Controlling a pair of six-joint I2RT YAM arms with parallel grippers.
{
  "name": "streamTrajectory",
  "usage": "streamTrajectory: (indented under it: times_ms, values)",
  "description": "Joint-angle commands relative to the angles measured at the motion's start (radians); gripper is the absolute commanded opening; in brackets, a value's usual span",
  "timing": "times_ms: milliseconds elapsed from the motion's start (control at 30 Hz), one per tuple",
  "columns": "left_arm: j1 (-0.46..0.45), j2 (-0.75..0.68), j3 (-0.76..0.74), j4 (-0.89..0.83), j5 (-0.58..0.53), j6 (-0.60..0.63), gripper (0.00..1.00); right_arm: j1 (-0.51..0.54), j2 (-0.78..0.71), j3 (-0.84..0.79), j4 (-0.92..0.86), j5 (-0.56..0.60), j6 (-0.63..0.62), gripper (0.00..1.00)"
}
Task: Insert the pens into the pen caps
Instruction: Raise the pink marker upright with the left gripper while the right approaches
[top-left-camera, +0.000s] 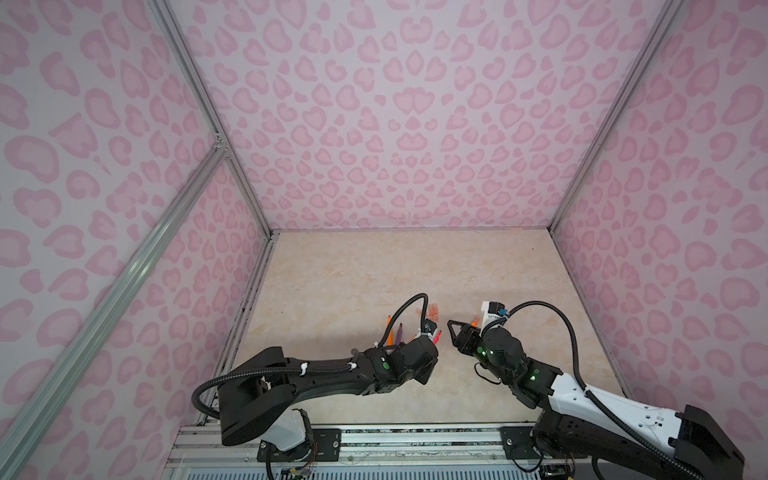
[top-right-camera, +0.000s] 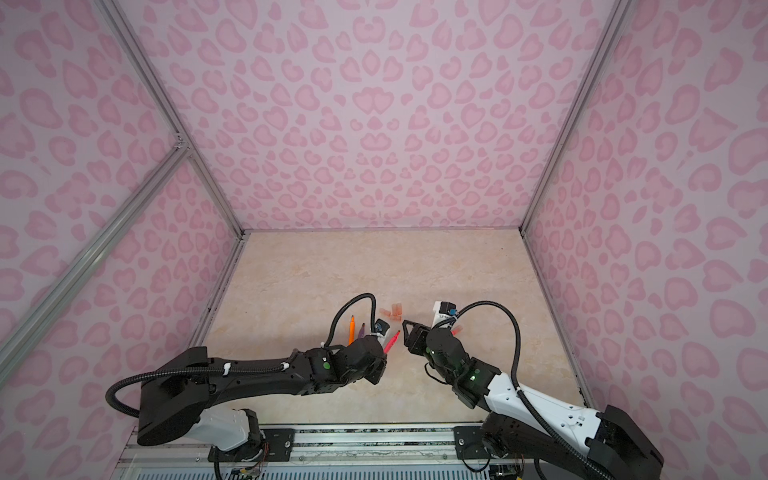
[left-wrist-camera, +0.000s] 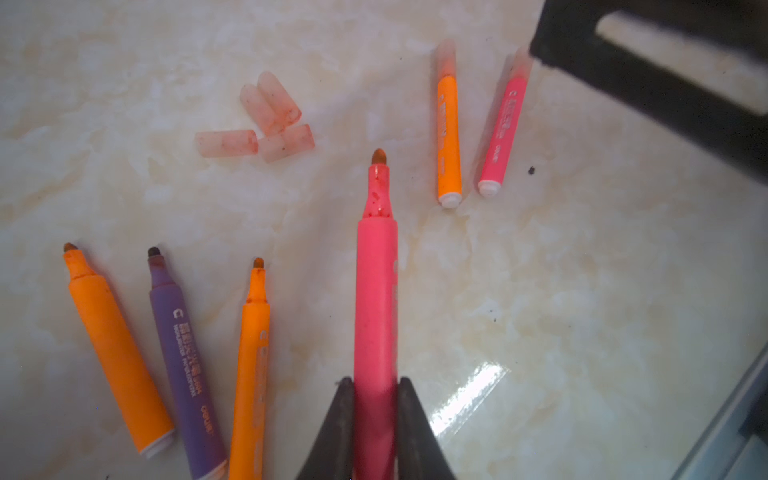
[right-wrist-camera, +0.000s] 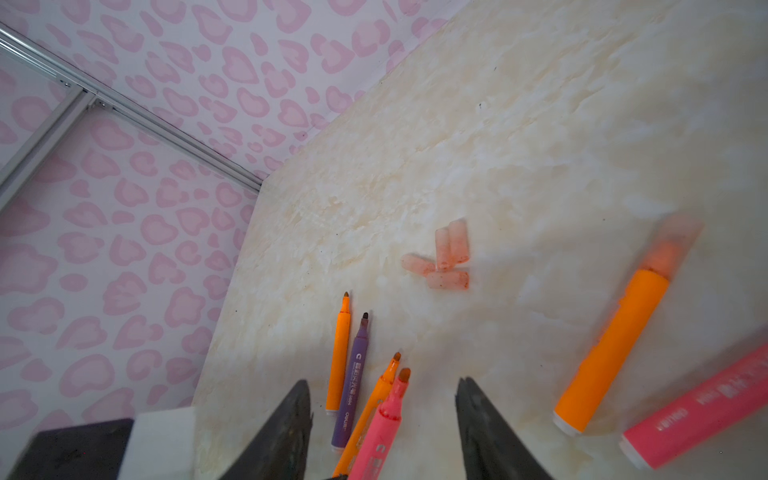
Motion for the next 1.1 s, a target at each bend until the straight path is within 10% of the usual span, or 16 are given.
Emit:
streamTrajectory:
  times_ms: [0, 533, 700, 867, 1067]
  values:
    - [0.010, -0.042, 0.020, 0.037, 0.024, 0.021, 0.08, 0.010, -0.001, -0.021, 0.099, 0.024, 0.032, 0.57]
    - [0.012, -0.116, 0.032, 0.071, 0.115, 0.043, 0.04, 0.015, 0.170, 0.033, 0.254, -0.061, 0.087, 0.44]
    - [0.011, -0.121, 0.024, 0.081, 0.113, 0.048, 0.04, 0.019, 0.243, 0.071, 0.265, -0.080, 0.102, 0.19]
    - [0.012, -0.126, 0.019, 0.085, 0.096, 0.053, 0.20, 0.042, 0.274, 0.091, 0.271, -0.066, 0.120, 0.00]
    - [0.014, -0.124, 0.019, 0.097, 0.071, 0.051, 0.44, 0.087, 0.276, 0.097, 0.308, -0.044, 0.134, 0.00]
